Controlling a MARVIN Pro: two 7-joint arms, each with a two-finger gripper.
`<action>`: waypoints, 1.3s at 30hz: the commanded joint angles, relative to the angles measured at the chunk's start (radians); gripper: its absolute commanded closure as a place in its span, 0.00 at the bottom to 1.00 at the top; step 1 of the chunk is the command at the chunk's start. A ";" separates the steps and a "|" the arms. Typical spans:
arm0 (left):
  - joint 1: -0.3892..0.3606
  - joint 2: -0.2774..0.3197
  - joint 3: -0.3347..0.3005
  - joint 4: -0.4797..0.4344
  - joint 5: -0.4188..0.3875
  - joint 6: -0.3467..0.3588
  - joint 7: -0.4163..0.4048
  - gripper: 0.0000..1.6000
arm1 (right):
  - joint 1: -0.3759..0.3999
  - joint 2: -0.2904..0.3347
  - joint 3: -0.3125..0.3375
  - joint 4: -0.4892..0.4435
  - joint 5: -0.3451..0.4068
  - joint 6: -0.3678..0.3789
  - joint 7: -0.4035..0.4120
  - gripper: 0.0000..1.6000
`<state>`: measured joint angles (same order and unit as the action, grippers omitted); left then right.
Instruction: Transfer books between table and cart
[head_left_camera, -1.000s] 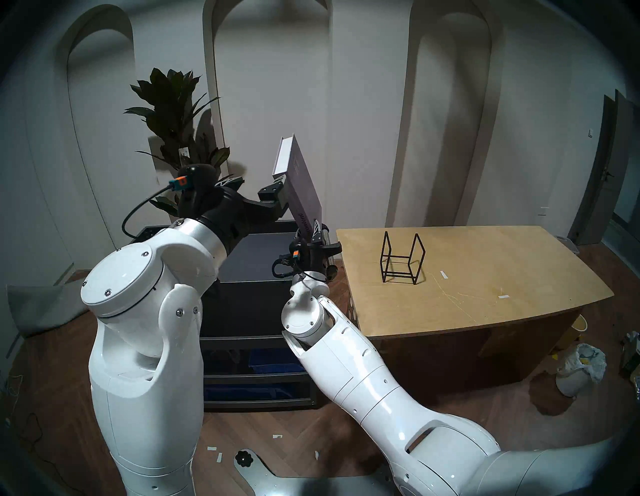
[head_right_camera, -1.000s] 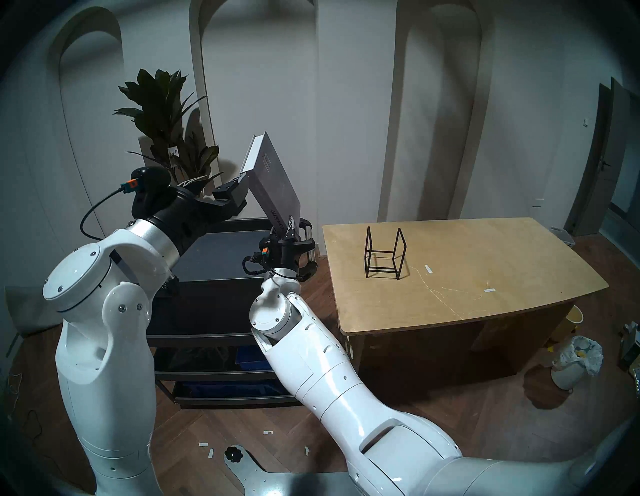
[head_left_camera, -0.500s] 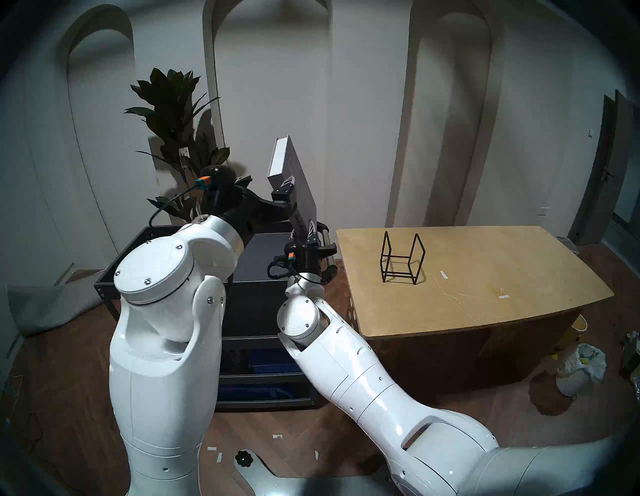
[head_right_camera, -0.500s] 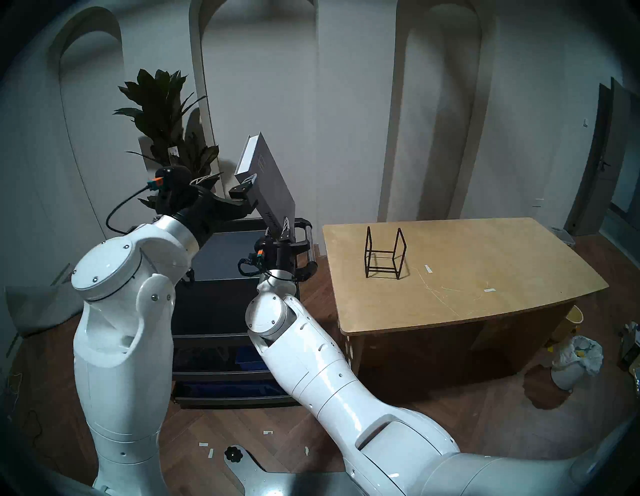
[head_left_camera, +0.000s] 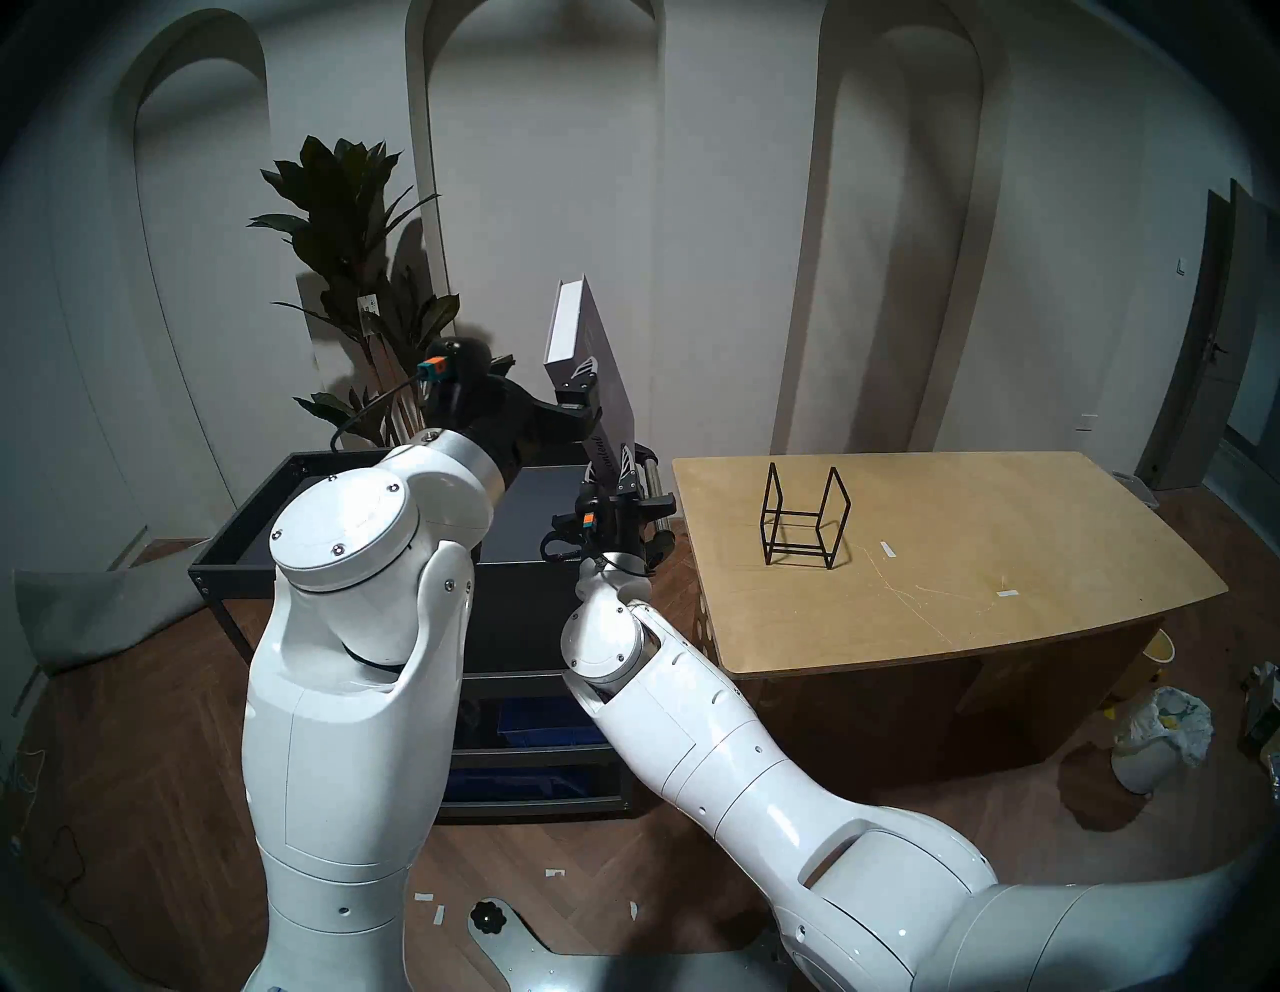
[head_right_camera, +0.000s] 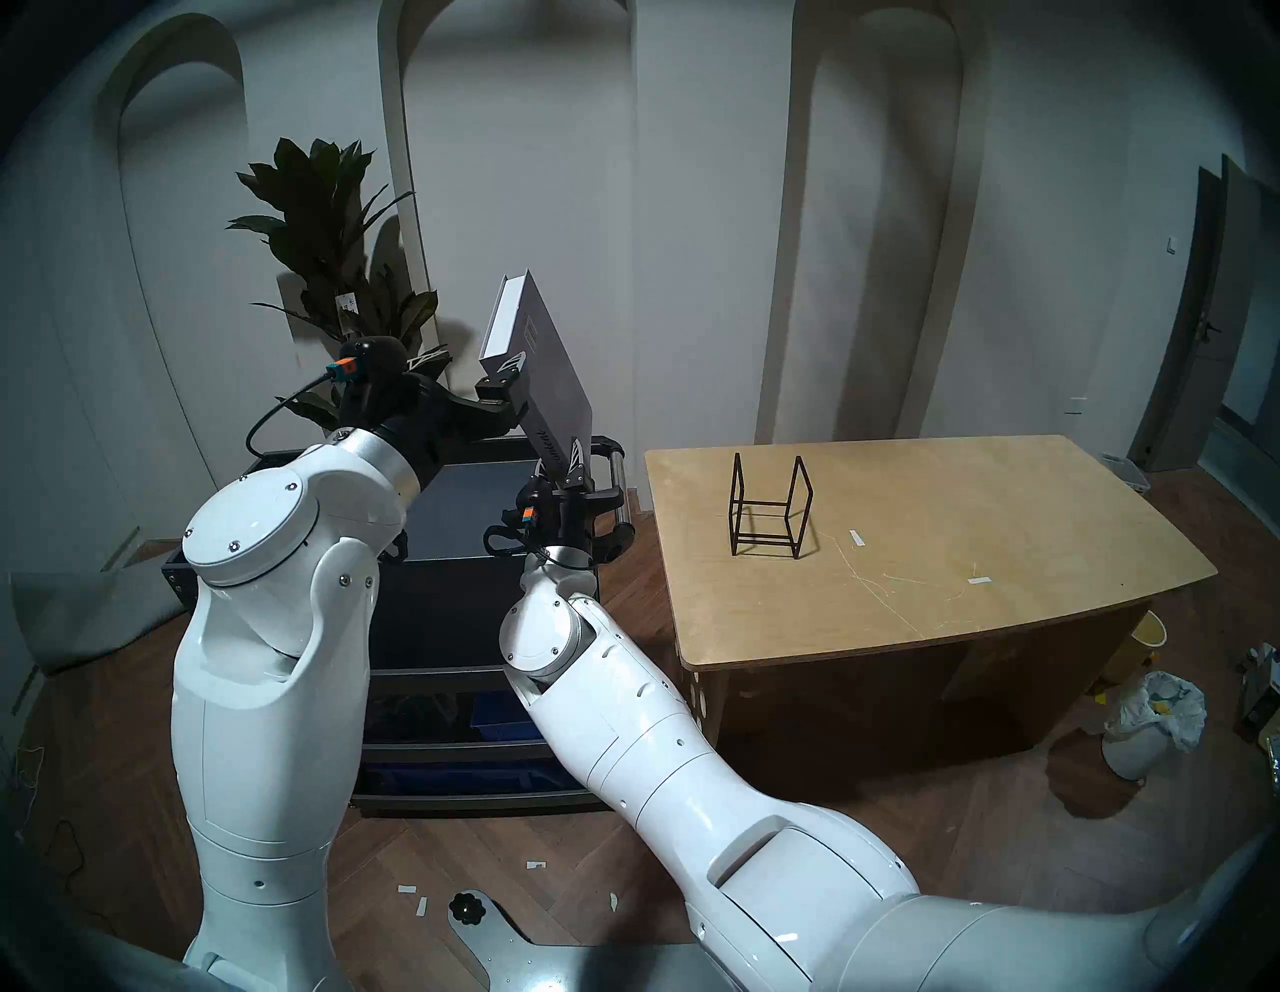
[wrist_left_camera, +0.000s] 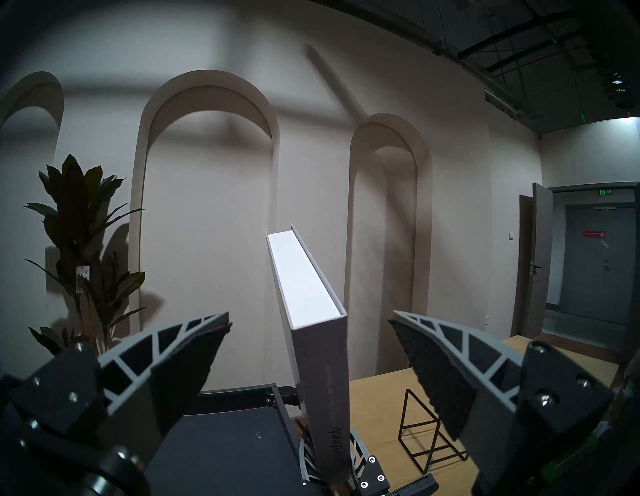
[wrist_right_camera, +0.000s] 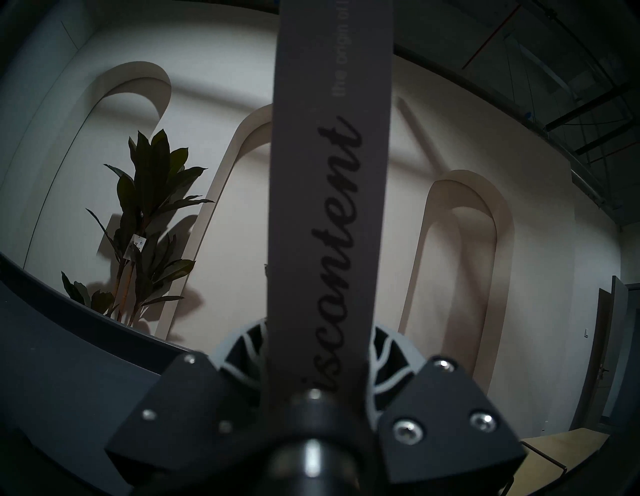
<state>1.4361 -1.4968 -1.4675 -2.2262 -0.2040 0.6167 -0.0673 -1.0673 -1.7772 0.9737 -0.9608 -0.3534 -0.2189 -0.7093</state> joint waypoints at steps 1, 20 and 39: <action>-0.031 -0.014 -0.003 0.000 -0.012 -0.005 -0.002 0.00 | 0.036 -0.027 0.000 -0.024 0.005 -0.030 -0.005 1.00; -0.058 -0.068 0.032 0.083 0.013 -0.114 0.070 0.00 | -0.001 -0.003 -0.023 -0.120 0.013 -0.002 0.000 1.00; -0.085 -0.086 0.038 0.123 0.026 -0.157 0.112 0.00 | -0.015 0.015 -0.031 -0.149 0.027 0.017 0.023 1.00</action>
<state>1.3827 -1.5706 -1.4284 -2.0987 -0.1728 0.4808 0.0446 -1.0854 -1.7612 0.9416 -1.0744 -0.3273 -0.1918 -0.6822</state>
